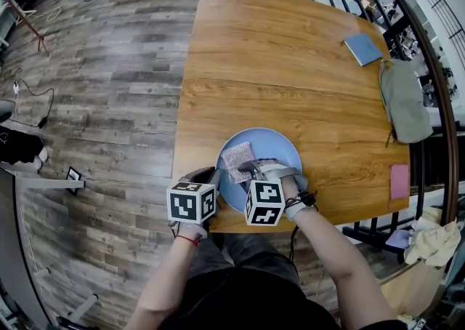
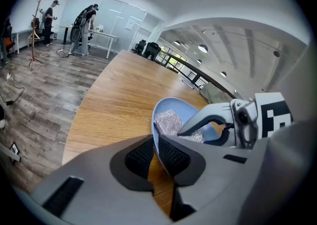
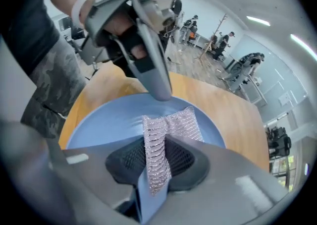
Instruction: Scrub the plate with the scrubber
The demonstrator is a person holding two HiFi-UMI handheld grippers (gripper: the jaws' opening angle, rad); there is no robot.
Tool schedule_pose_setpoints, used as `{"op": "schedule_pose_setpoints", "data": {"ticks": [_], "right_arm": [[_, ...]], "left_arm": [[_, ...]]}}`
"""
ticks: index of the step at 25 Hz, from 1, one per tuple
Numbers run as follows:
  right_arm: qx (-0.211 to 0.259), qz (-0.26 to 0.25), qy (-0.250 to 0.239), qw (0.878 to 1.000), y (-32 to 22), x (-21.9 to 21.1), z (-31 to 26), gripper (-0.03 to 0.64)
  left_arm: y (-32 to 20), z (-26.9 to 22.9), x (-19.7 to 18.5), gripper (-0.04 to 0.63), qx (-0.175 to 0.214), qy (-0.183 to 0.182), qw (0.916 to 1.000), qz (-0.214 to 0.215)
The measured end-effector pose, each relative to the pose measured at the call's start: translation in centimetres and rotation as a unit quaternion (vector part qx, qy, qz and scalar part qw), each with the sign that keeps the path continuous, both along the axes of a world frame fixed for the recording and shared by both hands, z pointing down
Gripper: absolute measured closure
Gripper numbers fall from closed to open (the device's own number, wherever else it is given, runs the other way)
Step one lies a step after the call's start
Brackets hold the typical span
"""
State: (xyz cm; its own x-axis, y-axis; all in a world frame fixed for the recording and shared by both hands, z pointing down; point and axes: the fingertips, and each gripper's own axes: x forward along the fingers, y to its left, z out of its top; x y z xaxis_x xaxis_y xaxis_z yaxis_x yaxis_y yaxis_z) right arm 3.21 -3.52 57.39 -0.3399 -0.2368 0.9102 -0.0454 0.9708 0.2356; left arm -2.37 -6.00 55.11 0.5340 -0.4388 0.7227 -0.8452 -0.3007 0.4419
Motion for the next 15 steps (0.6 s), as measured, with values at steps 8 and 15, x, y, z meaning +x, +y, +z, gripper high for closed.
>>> {"op": "schedule_pose_setpoints", "data": {"ticks": [8, 15], "right_arm": [[0.088, 0.056, 0.038, 0.994, -3.7, 2.4, 0.0, 0.523], [0.114, 0.072, 0.102, 0.986, -4.9, 6.8, -0.2, 0.525]], "left_arm": [[-0.1, 0.0, 0.0, 0.566, -0.002, 0.006, 0.9998, -0.017], [-0.2, 0.0, 0.0, 0.569, -0.001, 0.014, 0.9986, -0.051]]}}
